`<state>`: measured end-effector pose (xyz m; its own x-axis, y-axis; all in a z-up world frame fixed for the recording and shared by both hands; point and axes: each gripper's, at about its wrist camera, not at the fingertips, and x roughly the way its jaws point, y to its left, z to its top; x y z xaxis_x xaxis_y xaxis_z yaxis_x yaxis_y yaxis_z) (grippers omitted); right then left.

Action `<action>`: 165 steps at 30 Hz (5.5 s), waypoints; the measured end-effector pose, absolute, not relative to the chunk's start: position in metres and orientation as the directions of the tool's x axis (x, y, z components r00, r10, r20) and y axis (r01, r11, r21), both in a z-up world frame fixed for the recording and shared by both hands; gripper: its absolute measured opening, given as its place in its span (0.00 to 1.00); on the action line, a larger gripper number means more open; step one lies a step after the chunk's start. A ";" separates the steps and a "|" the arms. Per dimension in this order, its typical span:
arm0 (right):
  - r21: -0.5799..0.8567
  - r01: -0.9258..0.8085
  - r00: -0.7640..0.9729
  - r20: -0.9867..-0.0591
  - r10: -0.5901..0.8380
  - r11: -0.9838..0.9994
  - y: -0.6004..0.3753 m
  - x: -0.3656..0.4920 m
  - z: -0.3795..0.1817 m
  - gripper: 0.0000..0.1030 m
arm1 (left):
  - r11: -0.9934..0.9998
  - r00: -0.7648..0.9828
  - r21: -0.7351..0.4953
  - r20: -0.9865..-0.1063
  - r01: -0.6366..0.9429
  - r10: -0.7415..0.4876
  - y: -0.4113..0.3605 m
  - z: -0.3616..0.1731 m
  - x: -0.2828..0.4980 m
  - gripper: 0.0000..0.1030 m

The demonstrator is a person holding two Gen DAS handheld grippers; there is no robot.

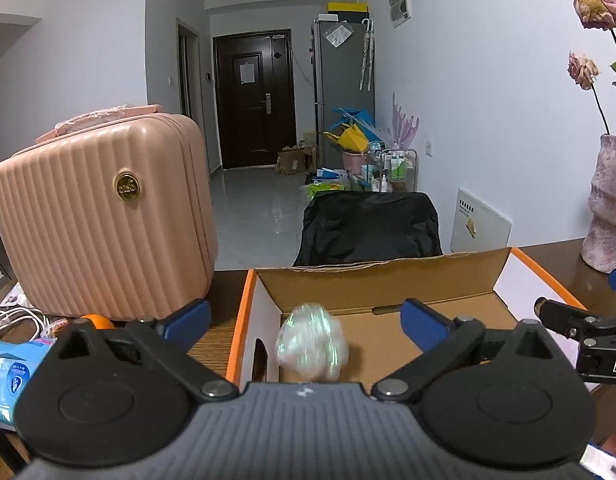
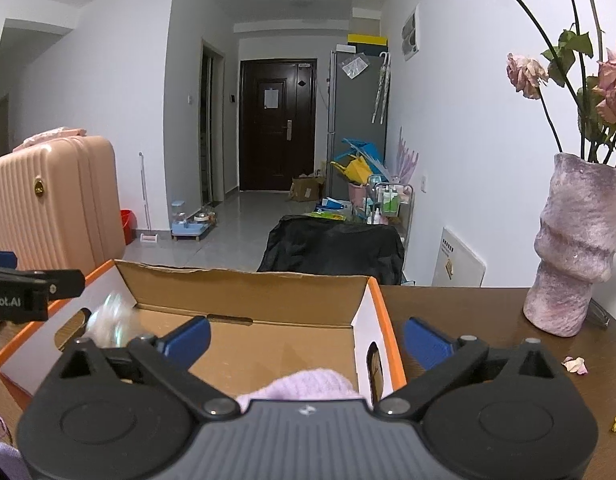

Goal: Organize soft objects
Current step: 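Open the left gripper to drop the bag into the box while the right gripper releases the towel, then withdraw both grippers from the box back toward the pile, then grasp the light blue fluffy plush with the right gripper while the left gripper approaches the sheep plush, then close the left gripper on the yellow-and-white plush sheep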

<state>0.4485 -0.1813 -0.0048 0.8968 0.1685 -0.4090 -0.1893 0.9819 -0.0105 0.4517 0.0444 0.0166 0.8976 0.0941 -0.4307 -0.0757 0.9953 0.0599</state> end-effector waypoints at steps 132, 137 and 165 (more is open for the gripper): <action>-0.012 -0.328 0.795 -0.543 0.269 0.945 -0.176 0.230 -0.063 0.80 | 0.990 0.884 -0.055 -0.459 -0.127 0.088 0.054 -0.018 0.159 1.00; -0.005 -0.300 0.840 -0.476 0.262 0.954 -0.185 0.214 -0.051 0.80 | 0.990 0.879 -0.053 -0.469 -0.128 0.088 0.054 -0.019 0.160 1.00; 0.019 -0.291 0.862 -0.429 0.270 0.957 -0.193 0.198 -0.043 0.80 | 0.990 0.812 0.031 -0.569 -0.138 0.132 0.048 -0.046 0.197 1.00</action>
<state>0.1980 -0.1930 -0.0430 0.8617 0.2704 -0.4293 -0.2907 0.9566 0.0192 0.1969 0.0478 -0.0458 0.8118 0.1316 -0.5689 -0.1385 0.9899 0.0314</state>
